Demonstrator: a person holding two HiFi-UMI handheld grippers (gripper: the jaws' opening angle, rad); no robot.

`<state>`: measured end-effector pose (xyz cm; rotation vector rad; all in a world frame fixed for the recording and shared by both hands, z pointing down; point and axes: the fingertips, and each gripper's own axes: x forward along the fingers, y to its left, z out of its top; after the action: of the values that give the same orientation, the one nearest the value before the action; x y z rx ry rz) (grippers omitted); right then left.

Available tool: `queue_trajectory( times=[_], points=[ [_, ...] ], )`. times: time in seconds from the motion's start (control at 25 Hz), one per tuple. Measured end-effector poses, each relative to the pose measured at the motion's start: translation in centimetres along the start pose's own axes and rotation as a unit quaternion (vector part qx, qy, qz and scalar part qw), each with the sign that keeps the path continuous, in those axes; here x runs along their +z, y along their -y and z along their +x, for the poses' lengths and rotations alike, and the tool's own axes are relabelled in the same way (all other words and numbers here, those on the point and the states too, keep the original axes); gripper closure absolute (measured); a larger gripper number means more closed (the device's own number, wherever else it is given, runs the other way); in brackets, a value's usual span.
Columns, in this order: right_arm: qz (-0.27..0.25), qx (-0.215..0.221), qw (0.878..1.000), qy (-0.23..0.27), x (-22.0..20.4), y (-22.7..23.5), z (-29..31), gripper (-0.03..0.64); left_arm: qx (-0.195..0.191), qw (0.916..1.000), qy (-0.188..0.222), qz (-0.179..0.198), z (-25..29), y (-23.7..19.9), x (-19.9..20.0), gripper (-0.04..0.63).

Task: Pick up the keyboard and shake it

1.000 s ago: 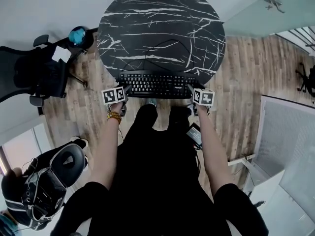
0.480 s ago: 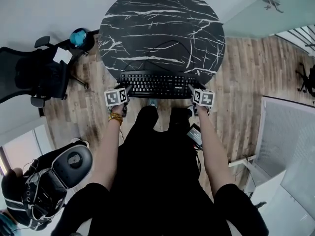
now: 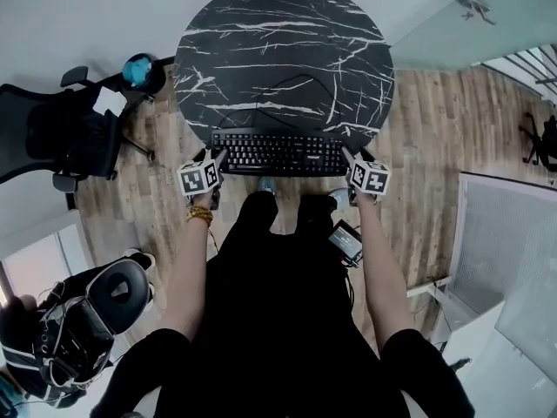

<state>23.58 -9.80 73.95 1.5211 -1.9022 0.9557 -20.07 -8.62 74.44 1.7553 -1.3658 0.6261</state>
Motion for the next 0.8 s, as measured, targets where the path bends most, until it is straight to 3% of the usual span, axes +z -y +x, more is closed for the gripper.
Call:
queue_trajectory(
  times=[0.24,0.48,0.6,0.68,0.8],
  points=[
    [0.004,0.009,0.997,0.078,5.0,-0.8,-3.0,0.353,0.008,0.9952,0.088,0.042,-3.0,0.6,6.4,0.293],
    [-0.028,0.025,0.984,0.172,11.8,-4.1,-7.6,0.354,-0.007,0.9738,0.202,0.105,-7.4,4.7,14.8,0.301],
    [-0.065,0.031,0.972,0.223,15.4,-6.8,-10.5,0.371,-0.014,0.9496,0.267,0.163,-10.4,8.6,18.5,0.37],
    [-0.102,0.029,0.959,0.264,18.0,-8.9,-13.0,0.437,-0.022,0.9257,0.311,0.214,-12.8,12.2,20.5,0.418],
    [-0.149,0.029,0.934,0.322,21.4,-12.6,-17.0,0.457,-0.036,0.8891,0.368,0.27,-16.5,17.5,22.3,0.484]
  ],
)
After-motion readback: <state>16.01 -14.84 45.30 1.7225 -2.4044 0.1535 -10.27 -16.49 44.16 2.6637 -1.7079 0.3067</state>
